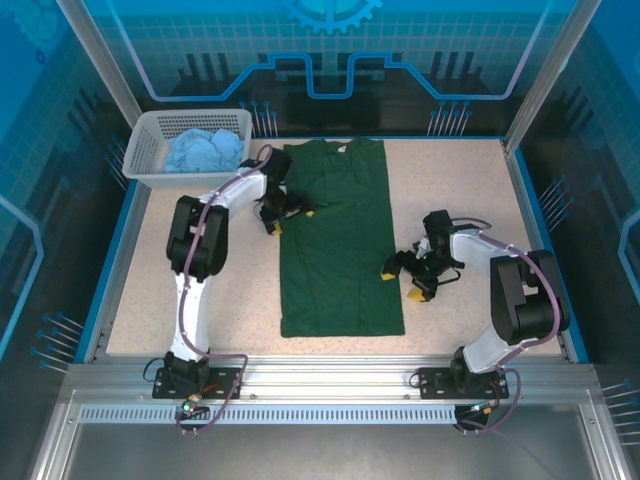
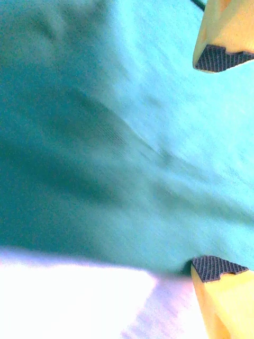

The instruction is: Fold and stack the t-shirts

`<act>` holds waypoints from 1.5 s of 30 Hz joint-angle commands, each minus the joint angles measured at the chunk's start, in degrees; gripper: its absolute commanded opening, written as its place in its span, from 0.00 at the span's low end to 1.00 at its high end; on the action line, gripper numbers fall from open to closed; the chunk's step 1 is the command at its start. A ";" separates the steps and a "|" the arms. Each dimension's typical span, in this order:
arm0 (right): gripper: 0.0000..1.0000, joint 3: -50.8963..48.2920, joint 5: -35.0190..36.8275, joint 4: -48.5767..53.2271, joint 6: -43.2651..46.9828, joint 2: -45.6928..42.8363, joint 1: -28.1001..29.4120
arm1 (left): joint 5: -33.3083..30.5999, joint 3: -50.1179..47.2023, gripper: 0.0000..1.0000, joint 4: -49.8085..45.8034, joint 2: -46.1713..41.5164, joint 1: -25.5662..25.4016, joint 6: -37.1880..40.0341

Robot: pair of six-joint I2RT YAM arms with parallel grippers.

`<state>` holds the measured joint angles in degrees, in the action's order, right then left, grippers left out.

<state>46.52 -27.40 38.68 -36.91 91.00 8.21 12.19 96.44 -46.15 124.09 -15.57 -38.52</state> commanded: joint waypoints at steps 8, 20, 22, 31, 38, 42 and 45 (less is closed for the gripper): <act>0.74 -8.52 -2.77 10.16 1.87 -11.55 1.95 | 13.85 -30.28 0.88 2.11 -29.73 0.47 1.60; 0.62 -20.90 0.58 -1.89 -8.02 -28.17 6.45 | 17.87 -61.71 0.57 11.19 -53.27 -4.45 -9.83; 0.59 -20.76 -1.63 -2.35 -5.81 -26.51 6.48 | 19.01 -65.84 0.55 16.88 -54.79 -6.54 -15.11; 0.53 -16.51 -1.78 -1.92 0.05 -21.47 5.17 | 20.18 -70.81 0.49 24.27 -51.59 -8.05 -16.77; 0.50 -16.64 -0.09 0.07 -0.32 -19.46 5.34 | 22.31 -69.56 0.44 27.86 -46.57 -8.12 -15.88; 0.50 -15.66 3.73 4.04 -0.66 -21.43 5.33 | 23.47 -69.51 0.41 30.06 -44.58 -8.22 -15.90; 0.50 -15.67 4.02 4.91 -0.78 -20.75 5.42 | 24.14 -68.56 0.39 30.94 -43.11 -8.44 -15.58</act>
<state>29.41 -25.12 40.01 -38.04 70.35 13.82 35.59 27.07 -20.21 78.52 -23.27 -55.18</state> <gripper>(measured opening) 0.499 0.399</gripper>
